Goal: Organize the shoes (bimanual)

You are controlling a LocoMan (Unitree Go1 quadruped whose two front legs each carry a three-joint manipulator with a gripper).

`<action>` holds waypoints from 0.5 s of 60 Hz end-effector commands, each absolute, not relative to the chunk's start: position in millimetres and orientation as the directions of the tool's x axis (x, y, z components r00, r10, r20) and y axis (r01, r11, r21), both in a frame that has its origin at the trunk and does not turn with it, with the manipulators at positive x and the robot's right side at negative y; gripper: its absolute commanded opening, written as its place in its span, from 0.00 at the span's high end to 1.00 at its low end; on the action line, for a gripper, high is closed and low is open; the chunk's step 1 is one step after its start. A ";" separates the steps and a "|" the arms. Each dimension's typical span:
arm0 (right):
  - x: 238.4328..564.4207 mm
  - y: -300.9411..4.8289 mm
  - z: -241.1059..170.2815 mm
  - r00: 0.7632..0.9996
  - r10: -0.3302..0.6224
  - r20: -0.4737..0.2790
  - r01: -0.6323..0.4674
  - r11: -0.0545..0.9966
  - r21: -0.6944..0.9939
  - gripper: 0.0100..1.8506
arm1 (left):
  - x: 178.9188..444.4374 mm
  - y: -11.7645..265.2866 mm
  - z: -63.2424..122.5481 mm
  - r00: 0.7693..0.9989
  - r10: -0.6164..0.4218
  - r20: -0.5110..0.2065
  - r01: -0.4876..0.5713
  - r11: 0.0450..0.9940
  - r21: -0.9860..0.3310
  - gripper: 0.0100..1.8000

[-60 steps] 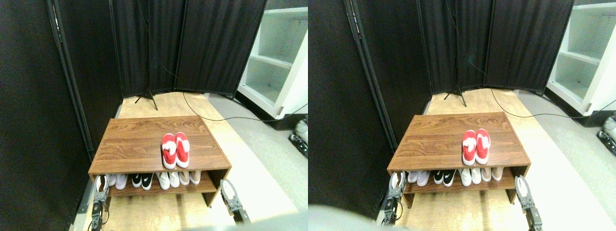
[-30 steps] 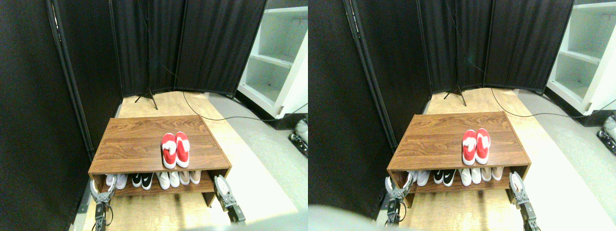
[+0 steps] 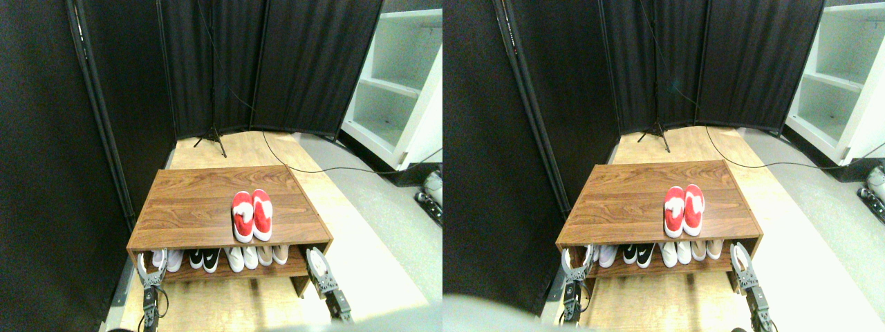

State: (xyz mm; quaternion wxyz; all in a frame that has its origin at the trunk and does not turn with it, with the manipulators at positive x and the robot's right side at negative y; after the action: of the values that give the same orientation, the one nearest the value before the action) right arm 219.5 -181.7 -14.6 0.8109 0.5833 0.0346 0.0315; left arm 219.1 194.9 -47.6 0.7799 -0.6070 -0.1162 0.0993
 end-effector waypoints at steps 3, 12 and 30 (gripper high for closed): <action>222.1 -181.4 -12.2 0.995 0.098 0.009 -0.040 0.310 0.950 1.00 | 220.6 191.2 -42.6 0.960 0.271 0.077 0.015 0.223 -0.975 0.74; 224.4 -181.5 -13.1 0.994 0.105 0.014 -0.044 0.286 0.957 1.00 | 219.8 191.9 -45.4 0.976 0.218 0.018 -0.011 0.131 -0.991 0.69; 227.0 -181.7 -14.4 0.994 0.105 0.029 -0.058 0.290 0.955 1.00 | 223.6 186.4 -51.8 0.974 0.227 0.016 -0.031 0.202 -0.979 0.36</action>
State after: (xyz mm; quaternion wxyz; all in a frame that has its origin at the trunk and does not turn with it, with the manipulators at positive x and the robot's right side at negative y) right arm 224.0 -182.2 -19.2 0.7982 0.6004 0.0362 0.0329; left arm 220.1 189.6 -57.6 0.7700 -0.6312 -0.0463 0.0809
